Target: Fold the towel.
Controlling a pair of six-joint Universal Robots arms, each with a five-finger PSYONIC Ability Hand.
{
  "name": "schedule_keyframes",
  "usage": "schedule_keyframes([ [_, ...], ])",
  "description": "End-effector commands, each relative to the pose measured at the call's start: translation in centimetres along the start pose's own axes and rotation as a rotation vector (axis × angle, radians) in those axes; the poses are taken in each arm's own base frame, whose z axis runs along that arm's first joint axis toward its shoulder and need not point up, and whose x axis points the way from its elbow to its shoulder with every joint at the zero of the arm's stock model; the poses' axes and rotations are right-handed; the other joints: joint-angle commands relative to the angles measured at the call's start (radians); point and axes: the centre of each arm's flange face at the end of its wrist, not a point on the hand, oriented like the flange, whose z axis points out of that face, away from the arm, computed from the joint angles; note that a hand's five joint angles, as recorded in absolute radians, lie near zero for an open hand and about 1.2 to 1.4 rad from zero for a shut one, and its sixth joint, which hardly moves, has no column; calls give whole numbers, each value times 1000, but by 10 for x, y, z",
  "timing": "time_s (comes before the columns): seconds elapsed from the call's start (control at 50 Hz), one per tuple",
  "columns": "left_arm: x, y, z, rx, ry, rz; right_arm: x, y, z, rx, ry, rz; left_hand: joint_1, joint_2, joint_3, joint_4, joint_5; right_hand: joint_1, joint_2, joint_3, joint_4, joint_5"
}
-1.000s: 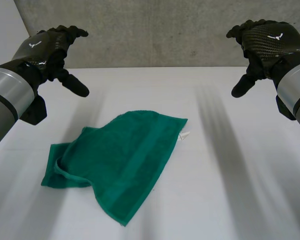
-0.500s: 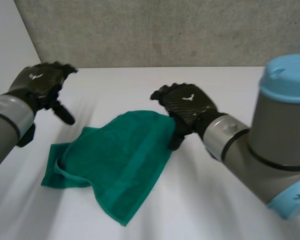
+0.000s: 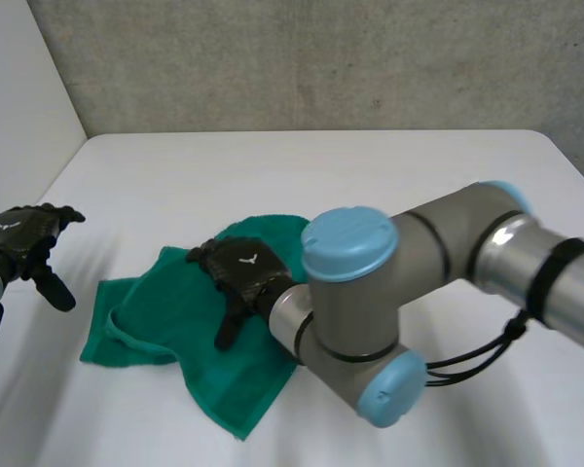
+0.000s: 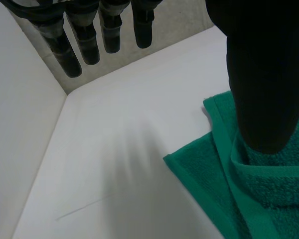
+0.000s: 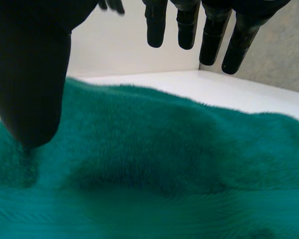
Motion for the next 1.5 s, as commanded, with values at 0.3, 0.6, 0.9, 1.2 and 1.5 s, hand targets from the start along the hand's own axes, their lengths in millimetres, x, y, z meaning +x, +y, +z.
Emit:
schedule_keyframes([
  [0.3, 7, -1, -10, 19, 23, -9, 12, -82, -4, 241, 192, -142, -9, -19, -29, -20, -36, 1216, 1182, 1181, 1163, 1169],
  [0.6, 40, 8, -11, 11, 284, -94, 50, -151, -97, 236, 330, -372, -18, -27, -38, -28, -44, 1216, 1182, 1181, 1163, 1169],
  [0.9, 132, 25, -22, -155, 597, -387, 37, -166, -128, 290, 312, -381, -1, -10, -20, -11, -27, 1216, 1182, 1181, 1163, 1169],
  [1.2, 210, 27, -15, -299, 737, -653, 36, -154, -137, 266, 314, -345, 458, 449, 439, 448, 432, 1216, 1182, 1181, 1163, 1169],
  [1.5, 116, -26, 11, 47, 310, -667, 133, -145, -150, 200, 565, -299, 1203, 1194, 1183, 1193, 1177, 1216, 1182, 1181, 1163, 1169],
])
